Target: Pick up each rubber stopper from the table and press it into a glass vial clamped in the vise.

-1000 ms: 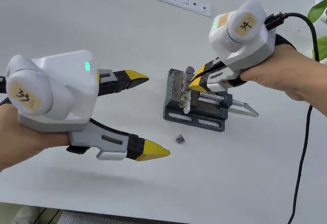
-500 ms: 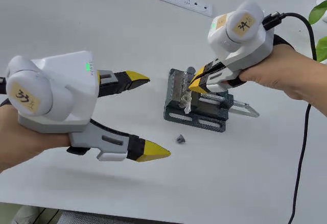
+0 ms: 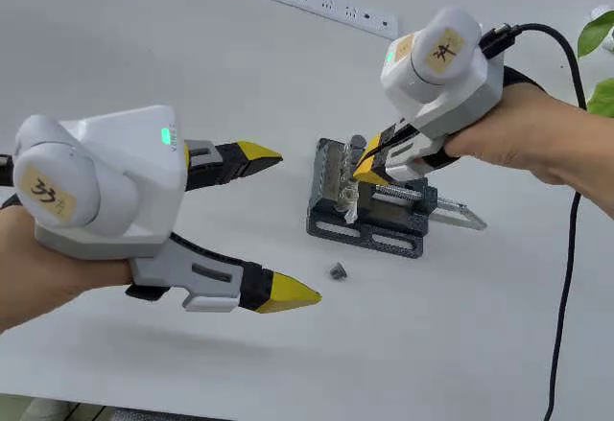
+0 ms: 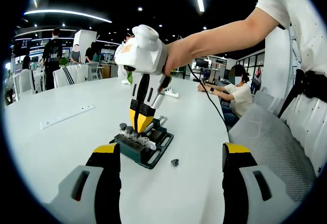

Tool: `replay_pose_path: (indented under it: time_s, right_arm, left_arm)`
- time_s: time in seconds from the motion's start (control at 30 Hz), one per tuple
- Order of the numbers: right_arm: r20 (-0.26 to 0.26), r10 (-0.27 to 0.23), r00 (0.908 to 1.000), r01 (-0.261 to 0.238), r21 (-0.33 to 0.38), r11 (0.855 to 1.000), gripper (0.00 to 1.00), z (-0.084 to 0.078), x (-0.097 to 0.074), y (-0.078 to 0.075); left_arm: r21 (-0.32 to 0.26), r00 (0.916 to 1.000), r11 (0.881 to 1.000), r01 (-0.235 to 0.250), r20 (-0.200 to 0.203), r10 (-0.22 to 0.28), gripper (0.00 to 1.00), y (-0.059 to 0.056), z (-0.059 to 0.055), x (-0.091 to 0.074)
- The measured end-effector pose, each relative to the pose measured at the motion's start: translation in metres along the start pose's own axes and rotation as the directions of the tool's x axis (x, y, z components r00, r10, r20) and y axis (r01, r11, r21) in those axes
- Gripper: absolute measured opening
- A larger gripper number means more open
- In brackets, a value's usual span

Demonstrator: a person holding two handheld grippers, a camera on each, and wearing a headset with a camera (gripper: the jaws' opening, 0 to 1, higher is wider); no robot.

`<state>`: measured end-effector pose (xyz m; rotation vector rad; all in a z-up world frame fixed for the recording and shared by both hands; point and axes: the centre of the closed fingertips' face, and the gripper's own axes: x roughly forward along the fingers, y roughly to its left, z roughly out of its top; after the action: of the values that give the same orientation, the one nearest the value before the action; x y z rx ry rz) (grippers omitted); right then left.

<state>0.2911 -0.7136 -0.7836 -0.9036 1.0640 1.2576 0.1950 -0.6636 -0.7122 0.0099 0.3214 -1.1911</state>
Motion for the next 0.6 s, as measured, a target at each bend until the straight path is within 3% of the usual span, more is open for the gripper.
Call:
replay_pose_path:
  time_s: [0.33, 0.6]
  right_arm:
    - [-0.025, 0.012, 0.9996, -0.011, 0.01, 1.0, 0.0, -0.0036, -0.0001, 0.0008]
    - [-0.002, 0.007, 1.0, -0.007, 0.033, 0.999, 0.01, -0.0009, 0.0001, 0.001]
  left_arm:
    - [-0.001, 1.0, 1.0, 0.0, -0.001, 0.0, 0.81, 0.0003, 0.0004, 0.0014]
    - [-0.002, 1.0, 1.0, 0.004, -0.003, -0.004, 0.8, 0.0002, -0.0004, 0.0042]
